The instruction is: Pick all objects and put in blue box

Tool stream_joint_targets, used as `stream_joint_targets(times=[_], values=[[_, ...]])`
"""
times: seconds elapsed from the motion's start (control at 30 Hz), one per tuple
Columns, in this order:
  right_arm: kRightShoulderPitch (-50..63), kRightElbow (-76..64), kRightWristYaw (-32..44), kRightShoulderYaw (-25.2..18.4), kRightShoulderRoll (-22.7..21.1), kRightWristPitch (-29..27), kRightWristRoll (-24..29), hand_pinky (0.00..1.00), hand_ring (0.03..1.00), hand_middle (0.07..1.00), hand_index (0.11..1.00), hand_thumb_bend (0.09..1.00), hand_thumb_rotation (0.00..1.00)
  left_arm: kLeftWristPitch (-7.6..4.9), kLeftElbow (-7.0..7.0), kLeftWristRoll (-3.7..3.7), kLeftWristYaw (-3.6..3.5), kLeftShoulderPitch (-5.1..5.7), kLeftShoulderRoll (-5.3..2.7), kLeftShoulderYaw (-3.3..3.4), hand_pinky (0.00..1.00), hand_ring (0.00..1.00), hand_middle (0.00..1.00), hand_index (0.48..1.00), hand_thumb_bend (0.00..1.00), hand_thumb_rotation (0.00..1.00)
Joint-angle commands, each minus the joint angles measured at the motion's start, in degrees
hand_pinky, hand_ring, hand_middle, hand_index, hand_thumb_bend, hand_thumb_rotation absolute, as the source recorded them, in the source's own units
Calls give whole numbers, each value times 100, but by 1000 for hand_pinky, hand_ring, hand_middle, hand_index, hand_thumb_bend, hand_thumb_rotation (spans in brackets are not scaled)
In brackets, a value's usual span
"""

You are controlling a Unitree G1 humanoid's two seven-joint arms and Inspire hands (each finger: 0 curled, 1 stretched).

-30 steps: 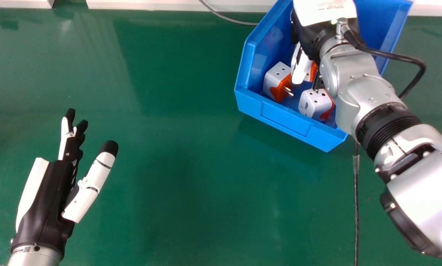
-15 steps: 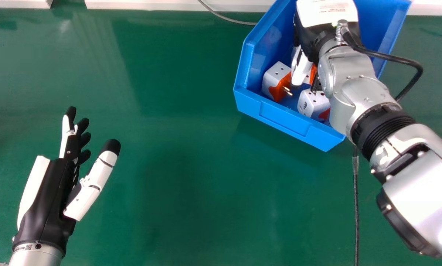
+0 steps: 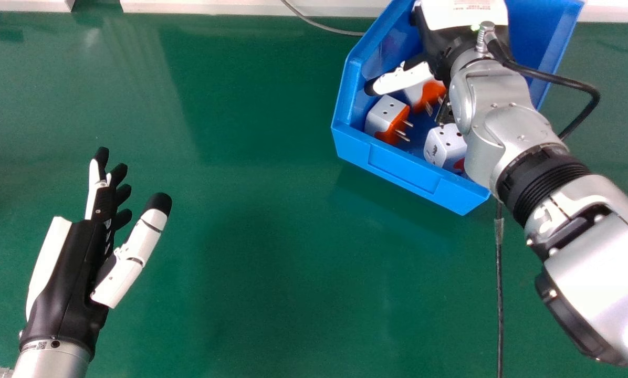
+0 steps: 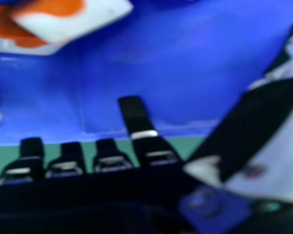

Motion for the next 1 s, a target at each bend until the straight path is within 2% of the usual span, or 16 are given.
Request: stream_joint_targets(times=[0.0,0.07,0.17,0.2,0.33,0.4,0.43,0.47,0.57,0.63,0.67,0.7,0.77,0.8,0.83,0.97], values=[[-173,-321,-81,-48,-28,105,24,917,1000,1000,1000,638,645,-43,-23,-5,8,-15,52,31,963,992,1000,1000,442,792],[-61,-593,-76,-66,-48,216,24,897,1000,1000,998,621,622,-57,4,-4,7,-19,70,48,956,984,1000,1000,436,788],[311,-1343,-36,-180,-134,512,48,840,971,1000,974,596,550,-79,34,-54,-16,-28,84,62,951,984,1000,1000,432,796],[462,-1636,3,-231,-166,605,57,824,962,1000,970,583,529,-83,46,-39,-4,-33,90,64,940,975,1000,1000,435,802],[1501,-3510,171,-517,-400,931,43,837,957,992,950,554,455,-108,94,-38,-2,-46,105,82,943,976,1000,1000,441,815],[2195,-4580,173,-665,-479,1079,-28,817,939,977,927,561,428,-137,135,21,10,-50,139,85,963,993,1000,1000,459,826],[2537,-5083,185,-708,-519,1135,-86,814,938,981,931,560,439,-132,135,91,45,-44,152,84,967,997,1000,1000,461,830],[2835,-5495,207,-734,-568,1154,-134,812,946,987,935,547,453,-145,147,70,45,-50,141,91,964,997,1000,999,461,835],[3941,-6764,9,-882,-684,888,-114,802,945,980,930,523,482,-187,236,-48,20,-71,113,128,957,989,1000,999,465,813],[4670,-7541,-51,-987,-694,700,-15,831,968,992,957,499,515,-201,281,-81,5,-74,123,148,971,996,1000,1000,485,812],[5020,-7859,-112,-1056,-695,532,83,855,984,996,978,484,555,-196,280,-17,30,-65,141,144,979,998,1000,1000,485,813],[5361,-8169,-90,-1140,-676,385,243,862,992,998,989,479,564,-199,278,-4,36,-57,146,148,980,999,1000,1000,477,820],[5981,-8672,-34,-1304,-615,64,620,939,998,1000,998,464,616,-210,309,-13,28,-54,162,170,991,1000,1000,1000,488,824],[6262,-8855,-52,-1369,-570,-121,808,937,999,1000,999,467,644,-238,357,-43,19,-66,167,189,991,1000,1000,1000,494,823],[6525,-8994,-77,-1432,-550,-353,1006,939,1000,1000,1000,473,657,-289,425,-27,29,-80,185,204,992,1000,1000,1000,498,819],[7420,-9205,-126,-1655,-568,-1370,1695,955,1000,1000,1000,441,733,-491,653,-78,10,-125,210,256,992,1000,1000,1000,471,806]])
